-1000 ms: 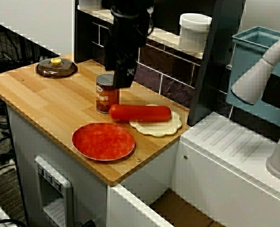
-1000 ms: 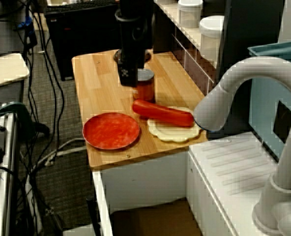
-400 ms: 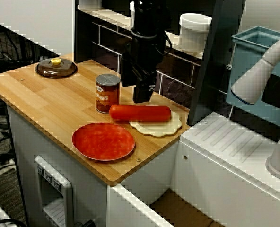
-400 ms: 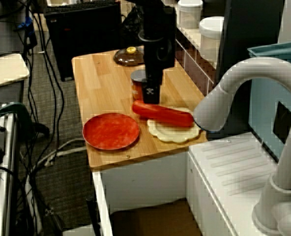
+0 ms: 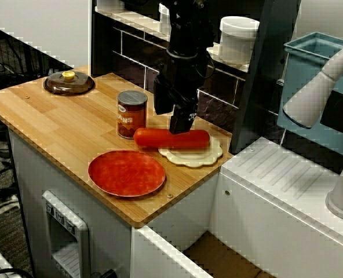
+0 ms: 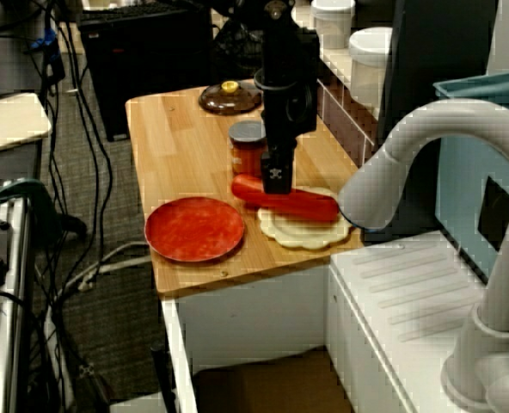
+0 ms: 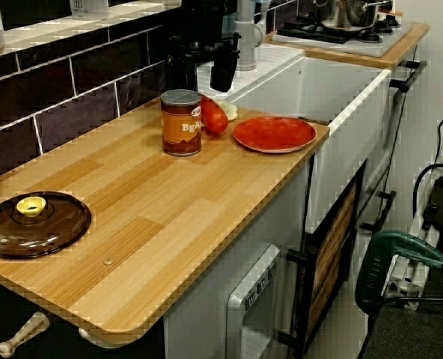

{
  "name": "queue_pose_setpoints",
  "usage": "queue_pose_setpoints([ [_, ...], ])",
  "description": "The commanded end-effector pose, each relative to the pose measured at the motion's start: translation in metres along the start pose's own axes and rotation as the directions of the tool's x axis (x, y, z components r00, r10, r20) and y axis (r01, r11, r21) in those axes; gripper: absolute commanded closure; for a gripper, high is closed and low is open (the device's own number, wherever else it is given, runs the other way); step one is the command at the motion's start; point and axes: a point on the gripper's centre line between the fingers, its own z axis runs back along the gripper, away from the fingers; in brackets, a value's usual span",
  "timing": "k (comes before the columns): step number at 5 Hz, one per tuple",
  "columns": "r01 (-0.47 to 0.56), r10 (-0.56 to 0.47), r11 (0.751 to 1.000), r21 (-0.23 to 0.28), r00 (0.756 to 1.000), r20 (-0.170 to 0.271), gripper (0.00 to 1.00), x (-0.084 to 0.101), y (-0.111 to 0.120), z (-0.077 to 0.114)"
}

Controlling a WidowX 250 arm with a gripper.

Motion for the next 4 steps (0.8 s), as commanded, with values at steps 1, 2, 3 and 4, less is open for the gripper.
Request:
queue_pose_setpoints([
  [1,0.054,-0.049,0.998,-0.042,0.992,0.113,0.0,-0.0081,-0.0043,0.0012],
  [2,0.053,-0.047,0.998,-0.042,0.992,0.117,0.0,-0.0082,-0.0033,0.0001],
  [3,0.056,-0.048,0.996,-0.067,0.993,0.11,1.0,-0.009,0.0008,-0.0037],
  [4,0.05,-0.043,0.997,-0.066,0.993,0.106,1.0,-0.0118,0.0022,-0.003],
])
